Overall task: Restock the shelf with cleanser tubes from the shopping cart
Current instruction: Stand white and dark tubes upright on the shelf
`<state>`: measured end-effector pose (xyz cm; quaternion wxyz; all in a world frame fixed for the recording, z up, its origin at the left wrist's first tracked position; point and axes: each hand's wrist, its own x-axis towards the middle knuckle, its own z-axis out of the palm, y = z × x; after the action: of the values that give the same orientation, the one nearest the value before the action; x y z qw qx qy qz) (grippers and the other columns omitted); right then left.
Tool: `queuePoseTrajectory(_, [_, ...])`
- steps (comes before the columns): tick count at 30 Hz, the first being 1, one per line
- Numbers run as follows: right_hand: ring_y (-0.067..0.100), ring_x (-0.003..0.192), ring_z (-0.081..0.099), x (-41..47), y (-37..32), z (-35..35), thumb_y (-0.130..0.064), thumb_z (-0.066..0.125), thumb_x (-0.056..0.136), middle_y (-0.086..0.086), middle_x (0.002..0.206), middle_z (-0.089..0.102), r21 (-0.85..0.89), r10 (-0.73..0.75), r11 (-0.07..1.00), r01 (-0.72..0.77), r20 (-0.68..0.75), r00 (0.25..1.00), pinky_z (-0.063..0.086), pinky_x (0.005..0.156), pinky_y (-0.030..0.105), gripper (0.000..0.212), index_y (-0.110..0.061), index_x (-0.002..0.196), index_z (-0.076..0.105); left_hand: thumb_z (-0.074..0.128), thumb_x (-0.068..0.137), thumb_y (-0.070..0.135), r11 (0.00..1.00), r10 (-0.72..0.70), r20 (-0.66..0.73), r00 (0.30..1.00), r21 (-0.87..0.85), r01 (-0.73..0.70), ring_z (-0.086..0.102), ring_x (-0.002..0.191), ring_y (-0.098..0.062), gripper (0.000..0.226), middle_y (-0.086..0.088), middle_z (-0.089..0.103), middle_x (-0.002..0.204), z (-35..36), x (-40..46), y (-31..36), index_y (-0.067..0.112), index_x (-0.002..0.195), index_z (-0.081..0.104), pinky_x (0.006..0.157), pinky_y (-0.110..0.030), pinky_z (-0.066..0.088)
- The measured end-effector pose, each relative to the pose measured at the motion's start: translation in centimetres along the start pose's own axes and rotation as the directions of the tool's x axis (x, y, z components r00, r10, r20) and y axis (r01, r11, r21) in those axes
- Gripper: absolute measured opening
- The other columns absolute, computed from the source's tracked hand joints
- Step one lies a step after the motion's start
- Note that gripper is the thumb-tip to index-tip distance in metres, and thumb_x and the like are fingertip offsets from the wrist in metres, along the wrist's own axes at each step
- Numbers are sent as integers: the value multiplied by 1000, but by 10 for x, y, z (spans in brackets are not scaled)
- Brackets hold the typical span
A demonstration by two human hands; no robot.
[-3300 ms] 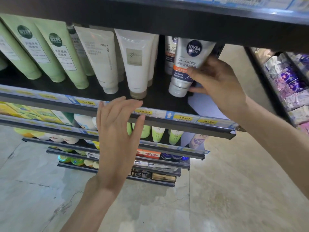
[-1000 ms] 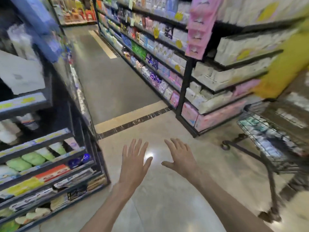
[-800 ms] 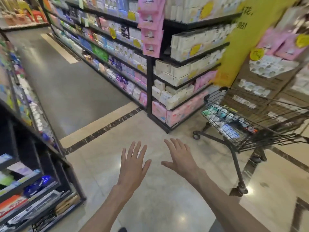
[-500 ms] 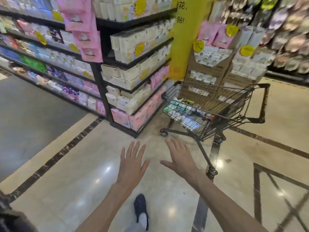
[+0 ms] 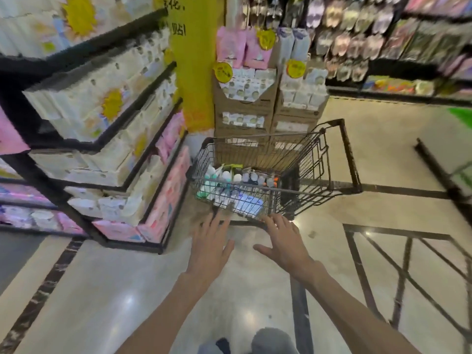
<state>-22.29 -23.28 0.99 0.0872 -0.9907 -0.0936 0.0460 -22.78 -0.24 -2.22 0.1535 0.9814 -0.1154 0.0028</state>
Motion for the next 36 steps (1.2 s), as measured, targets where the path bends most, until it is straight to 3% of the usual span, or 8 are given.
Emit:
queuePoseTrajectory(11, [28, 152, 26, 162, 51, -3, -65, 60, 91, 8, 163, 31, 52, 129, 990, -129, 9, 992, 24, 124, 48, 90, -23, 161, 23, 4, 94, 67, 997, 67, 47, 997, -43, -65, 10, 160, -23, 84, 0, 19, 172, 13, 183, -26, 26, 164, 26, 129, -48, 11])
queuePoseTrajectory(16, [27, 153, 24, 262, 94, 9, -63, 62, 92, 7, 165, 27, 90, 162, 982, -169, 78, 984, 22, 124, 47, 91, -23, 162, 20, 34, 109, 54, 997, 32, 127, 991, -75, -23, 11, 160, -22, 62, -1, 19, 172, 38, 284, -35, 25, 163, 27, 130, -46, 10])
queuePoseTrajectory(21, [27, 150, 28, 359, 146, 22, -62, 61, 93, 7, 162, 31, 121, 171, 974, -191, 164, 972, 25, 123, 45, 89, -22, 161, 21, 33, 109, 50, 997, -5, 271, 962, -73, 25, 15, 158, -22, 61, -2, 19, 172, 69, 388, -43, 24, 164, 24, 128, -46, 17])
queuePoseTrajectory(25, [28, 150, 29, 418, 178, 34, -63, 62, 92, 8, 162, 32, 142, 189, 965, -222, 216, 958, 26, 122, 45, 89, -25, 161, 20, 28, 107, 52, 993, -18, 300, 954, -109, 53, 40, 147, -30, 63, -8, 40, 162, 94, 455, -45, 17, 158, 40, 118, -49, 37])
queuePoseTrajectory(30, [25, 148, 30, 470, 208, 54, -63, 62, 91, 5, 160, 34, 191, 231, 938, -289, 279, 932, 27, 121, 45, 88, -26, 160, 23, 40, 109, 47, 981, -57, 415, 908, -145, 128, 26, 155, -25, 60, -2, 25, 170, 126, 529, -58, 22, 163, 27, 125, -44, 28])
queuePoseTrajectory(36, [24, 145, 33, 512, 240, 107, -58, 66, 92, 3, 156, 37, 221, 285, 905, -364, 323, 903, 29, 120, 43, 84, -27, 158, 24, 46, 108, 42, 964, -123, 470, 874, -152, 217, 46, 139, -30, 51, -8, 49, 152, 200, 604, -74, 15, 151, 44, 111, -45, 41])
